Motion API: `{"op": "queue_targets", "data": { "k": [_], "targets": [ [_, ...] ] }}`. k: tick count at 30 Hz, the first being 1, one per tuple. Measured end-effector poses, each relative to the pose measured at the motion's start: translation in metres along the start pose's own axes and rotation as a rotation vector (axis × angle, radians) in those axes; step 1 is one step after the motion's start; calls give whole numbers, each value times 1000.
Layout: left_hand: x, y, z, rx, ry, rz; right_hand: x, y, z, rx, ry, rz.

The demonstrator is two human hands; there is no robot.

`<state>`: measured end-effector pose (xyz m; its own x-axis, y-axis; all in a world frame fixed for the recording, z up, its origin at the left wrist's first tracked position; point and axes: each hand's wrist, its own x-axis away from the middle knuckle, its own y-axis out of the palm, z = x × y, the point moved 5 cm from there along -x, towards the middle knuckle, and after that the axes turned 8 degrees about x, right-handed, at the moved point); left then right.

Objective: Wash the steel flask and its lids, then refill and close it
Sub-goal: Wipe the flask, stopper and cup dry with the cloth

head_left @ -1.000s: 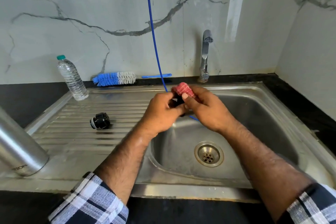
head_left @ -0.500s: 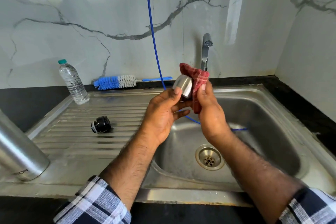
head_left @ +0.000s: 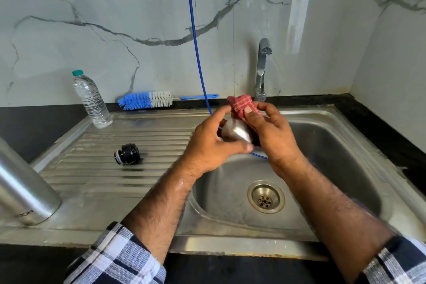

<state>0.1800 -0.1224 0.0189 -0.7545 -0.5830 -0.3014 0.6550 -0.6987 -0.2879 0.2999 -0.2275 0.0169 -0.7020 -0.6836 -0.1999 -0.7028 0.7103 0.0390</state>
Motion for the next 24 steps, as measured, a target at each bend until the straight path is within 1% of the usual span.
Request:
{"op": "queue_targets", "data": {
  "k": [2,4,6,7,9,10,13,14,17,19,20,22,24],
  "targets": [
    [-1,-5,-3,282,-94,35,-1,-8,-4,-12,-19,32],
    [-1,-9,-6,502,-227,63,-2,-13,-6,51,-68,54],
    [1,-9,-8,702,-297,78,-2,-13,-6,185,-146,54],
    [1,-9,-7,751,-315,93,-2,-11,-5,300,-202,53],
    [1,-10,-8,747,-335,128,1,-7,-9,574,-340,41],
    [1,-11,-10,716,-339,140,4,-5,-13,661,-411,33],
    [2,-16,-13,656,-350,167,10,0,-28,691,-613,-65],
    [2,-16,-14,663,-358,161,11,-1,-31,695,-633,-99],
    [3,-16,-10,717,-371,103,9,-5,-37,700,-583,-184],
    [3,-16,-7,733,-339,67,6,-8,-37,684,-531,-237],
    [2,-15,-5,709,-297,54,4,-10,-36,670,-499,-272],
    [2,-14,-1,586,-172,31,2,-10,-33,651,-414,-348],
    [3,-13,1,445,-76,-14,0,-8,-24,571,-266,-410]
  ]
}}
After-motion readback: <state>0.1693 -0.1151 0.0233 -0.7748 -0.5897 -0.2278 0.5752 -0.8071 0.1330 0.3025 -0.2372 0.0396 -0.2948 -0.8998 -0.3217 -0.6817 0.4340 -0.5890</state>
